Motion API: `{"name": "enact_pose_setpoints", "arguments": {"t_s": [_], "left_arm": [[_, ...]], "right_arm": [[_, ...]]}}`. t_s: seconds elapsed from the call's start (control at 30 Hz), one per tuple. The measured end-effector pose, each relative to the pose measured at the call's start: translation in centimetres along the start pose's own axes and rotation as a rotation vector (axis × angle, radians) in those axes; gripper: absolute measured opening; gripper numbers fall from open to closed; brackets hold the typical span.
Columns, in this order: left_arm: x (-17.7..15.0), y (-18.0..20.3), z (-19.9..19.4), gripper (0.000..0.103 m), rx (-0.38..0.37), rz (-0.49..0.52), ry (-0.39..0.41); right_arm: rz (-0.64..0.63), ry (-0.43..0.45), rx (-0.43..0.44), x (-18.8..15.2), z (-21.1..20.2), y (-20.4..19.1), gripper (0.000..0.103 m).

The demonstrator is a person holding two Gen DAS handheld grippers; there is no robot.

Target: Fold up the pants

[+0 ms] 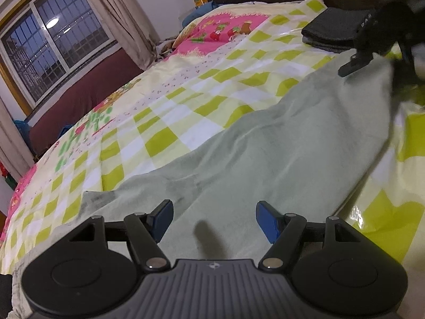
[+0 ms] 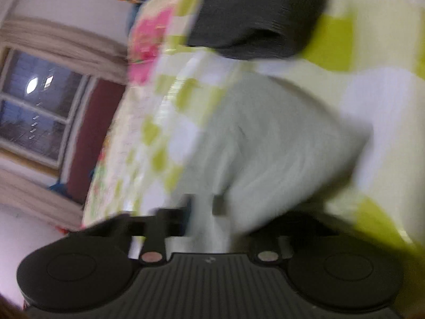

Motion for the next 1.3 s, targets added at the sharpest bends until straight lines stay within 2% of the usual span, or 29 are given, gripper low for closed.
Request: {"name": "enact_pose_setpoints", "arguments": {"t_s": [0.13, 0.2, 0.27, 0.4, 0.5, 0.57, 0.73, 0.87, 0.97, 1.03, 1.13, 1.23, 1.3], "left_arm": [[-0.6, -1.8, -0.5, 0.082, -0.020, -0.074, 0.003], [-1.1, -3.2, -1.0, 0.082, -0.012, -0.109, 0.009], [-1.9, -5.0, -1.5, 0.082, 0.015, -0.138, 0.013], [-4.9, -9.5, -2.9, 0.083, 0.083, -0.203, 0.010], [-8.8, -13.4, -3.7, 0.083, 0.170, -0.252, -0.034], [-11.9, -15.7, -4.2, 0.083, 0.230, -0.279, -0.073], [-18.4, -20.1, -5.8, 0.083, 0.324, -0.373, -0.151], [-22.0, -21.7, -6.7, 0.083, 0.343, -0.459, -0.181], [-23.7, -21.8, -6.9, 0.083, 0.344, -0.493, -0.188], [-24.5, -21.8, -6.8, 0.084, 0.337, -0.514, -0.182], [-25.0, -21.5, -6.7, 0.085, 0.329, -0.528, -0.168], [-25.0, -21.2, -6.7, 0.088, 0.349, -0.492, -0.156], [-25.1, -21.1, -6.9, 0.089, 0.346, -0.491, -0.145]], "right_arm": [[-0.295, 0.019, -0.003, -2.6, -0.8, -7.2, 0.005], [-0.428, -0.011, 0.022, -5.5, -0.2, -10.8, 0.005], [-0.521, -0.077, 0.060, -9.1, 1.0, -14.0, 0.005], [-0.740, -0.184, 0.120, -18.0, 3.7, -19.7, 0.005], [-0.926, -0.255, 0.157, -25.5, 5.9, -23.2, 0.005], [-1.115, -0.274, 0.163, -31.2, 7.4, -25.1, 0.004], [-1.583, -0.249, 0.210, -43.2, 9.0, -25.9, 0.004], [-1.883, -0.222, 0.214, -49.6, 10.8, -24.3, 0.004], [-2.027, -0.222, 0.233, -52.3, 11.5, -22.7, 0.004], [-2.151, -0.152, 0.268, -53.6, 11.3, -21.9, 0.005], [-2.360, -0.103, 0.312, -55.3, 11.0, -20.2, 0.006], [-2.373, -0.124, 0.295, -55.7, 11.5, -20.1, 0.011], [-2.336, -0.163, 0.268, -55.7, 11.6, -20.5, 0.021]]}}
Point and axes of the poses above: each gripper's, at about its wrist camera, not at the fingertips, and z roughly the way its jaws point, y to its right, x to its top, the point moved 7 cm from there along z, roughly the way its jaws point, and after that the axes turned 10 degrees about z, right-handed, at the moved point
